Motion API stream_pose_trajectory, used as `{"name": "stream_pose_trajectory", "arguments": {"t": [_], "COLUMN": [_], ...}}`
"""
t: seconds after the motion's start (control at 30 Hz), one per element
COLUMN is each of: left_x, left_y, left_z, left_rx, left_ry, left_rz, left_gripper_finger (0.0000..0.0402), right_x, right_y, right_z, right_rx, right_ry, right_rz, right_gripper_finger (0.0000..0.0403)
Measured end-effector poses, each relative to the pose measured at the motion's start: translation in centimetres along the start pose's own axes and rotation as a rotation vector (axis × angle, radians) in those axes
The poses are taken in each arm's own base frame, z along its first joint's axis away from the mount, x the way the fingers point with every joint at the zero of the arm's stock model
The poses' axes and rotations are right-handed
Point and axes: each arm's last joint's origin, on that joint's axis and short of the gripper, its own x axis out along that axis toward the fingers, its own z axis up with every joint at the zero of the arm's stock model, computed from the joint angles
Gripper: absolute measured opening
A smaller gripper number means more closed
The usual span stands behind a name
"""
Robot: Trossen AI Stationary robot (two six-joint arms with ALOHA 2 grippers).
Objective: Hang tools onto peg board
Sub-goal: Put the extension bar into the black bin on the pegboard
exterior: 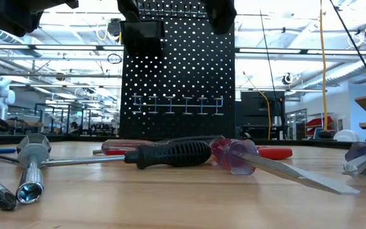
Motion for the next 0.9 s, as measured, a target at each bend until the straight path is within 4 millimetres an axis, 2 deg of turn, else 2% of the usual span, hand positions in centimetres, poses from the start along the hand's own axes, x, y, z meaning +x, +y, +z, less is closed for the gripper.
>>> {"name": "stream_pose_trajectory", "arguments": {"t": [0.17, 0.33, 0.53, 0.73, 0.9], "left_x": [-0.4, -1.4, -2.5, -1.9, -1.8], "left_y": [-0.3, 0.1, 1.5, 3.5, 6.2], "left_z": [1.1, 3.1, 7.3, 12.3, 14.5], "left_rx": [0.017, 0.051, 0.150, 0.287, 0.314], "left_ry": [0.002, 0.085, 0.139, 0.297, 0.466], "left_rz": [0.004, 0.168, 0.455, 0.652, 0.762], "left_gripper_finger": [0.0038, 0.0038, 0.0038, 0.0038, 0.0038], "right_x": [-2.4, -4.1, -4.2, -3.9, -3.6], "right_y": [0.8, 2.7, 3.6, 3.5, 3.2], "right_z": [0.6, 0.0, -1.6, -3.4, -4.6], "right_rx": [0.000, -0.030, -0.039, -0.022, -0.009], "right_ry": [0.073, 0.104, 0.164, 0.260, 0.314], "right_rz": [-0.143, -0.256, -0.280, -0.320, -0.350], "right_gripper_finger": [0.0242, 0.0253, 0.0249, 0.0247, 0.0247]}}
